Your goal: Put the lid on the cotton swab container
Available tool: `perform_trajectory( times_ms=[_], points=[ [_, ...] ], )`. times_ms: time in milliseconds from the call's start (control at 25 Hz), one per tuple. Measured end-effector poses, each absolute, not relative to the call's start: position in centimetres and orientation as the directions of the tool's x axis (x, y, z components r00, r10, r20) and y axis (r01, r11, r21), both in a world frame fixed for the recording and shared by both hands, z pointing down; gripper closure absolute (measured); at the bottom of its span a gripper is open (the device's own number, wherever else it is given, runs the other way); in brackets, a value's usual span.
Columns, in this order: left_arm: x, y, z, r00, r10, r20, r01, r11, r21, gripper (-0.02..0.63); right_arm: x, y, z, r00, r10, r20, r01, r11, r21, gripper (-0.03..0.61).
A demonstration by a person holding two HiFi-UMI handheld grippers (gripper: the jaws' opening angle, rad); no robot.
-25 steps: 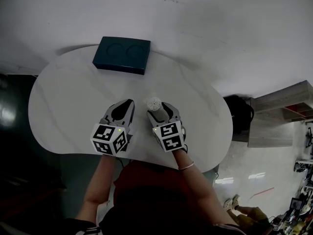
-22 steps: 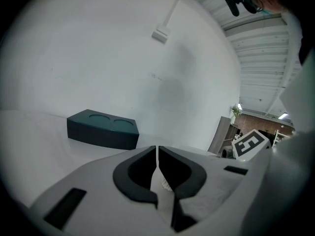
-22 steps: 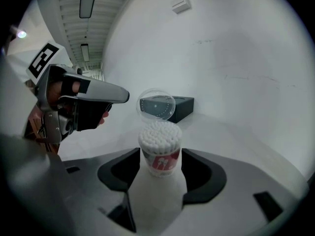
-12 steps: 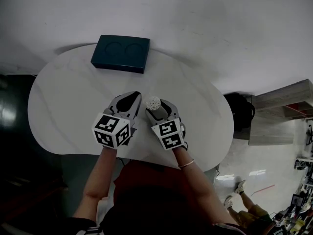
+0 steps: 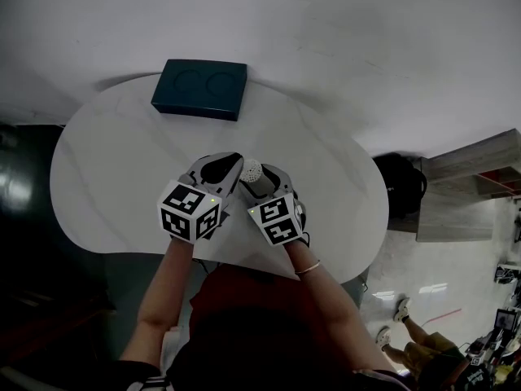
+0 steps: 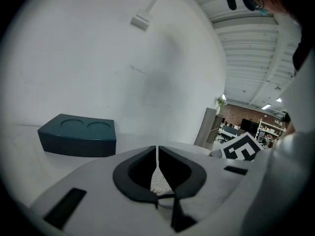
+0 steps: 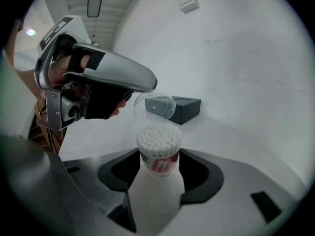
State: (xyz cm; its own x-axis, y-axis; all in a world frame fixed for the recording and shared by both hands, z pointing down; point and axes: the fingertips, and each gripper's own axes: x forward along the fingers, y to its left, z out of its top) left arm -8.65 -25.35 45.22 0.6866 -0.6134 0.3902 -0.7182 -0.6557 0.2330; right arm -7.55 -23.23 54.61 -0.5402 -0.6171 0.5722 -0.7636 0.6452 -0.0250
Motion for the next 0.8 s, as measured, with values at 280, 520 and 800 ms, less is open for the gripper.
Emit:
perform_trajectory(
  times_ms=[280,520,800],
  points=[
    [-7.1,-24.8,46.4,0.707,-0.553,0.441,-0.686,-0.688,0.236,0.580,-7.4,-23.1,54.5,-0.545,-0.613,0.572,-0.759,0.650,-0.027,0.324],
    [-6.2,-24.1,47.6,0.732,-0.487,0.477,-0.649,-0.711,0.271,0.580,-7.5,-23.0,54.6,-0.550,-0.605,0.576,-0.755,0.655,-0.033,0.324],
    [-5.8,-23.7,48.7,0.734,-0.452,0.507,-0.636,-0.718,0.281,0.580,-7.4,-23.0,54.7,-0.549,-0.603,0.578,-0.753,0.657,-0.030,0.324]
  ],
)
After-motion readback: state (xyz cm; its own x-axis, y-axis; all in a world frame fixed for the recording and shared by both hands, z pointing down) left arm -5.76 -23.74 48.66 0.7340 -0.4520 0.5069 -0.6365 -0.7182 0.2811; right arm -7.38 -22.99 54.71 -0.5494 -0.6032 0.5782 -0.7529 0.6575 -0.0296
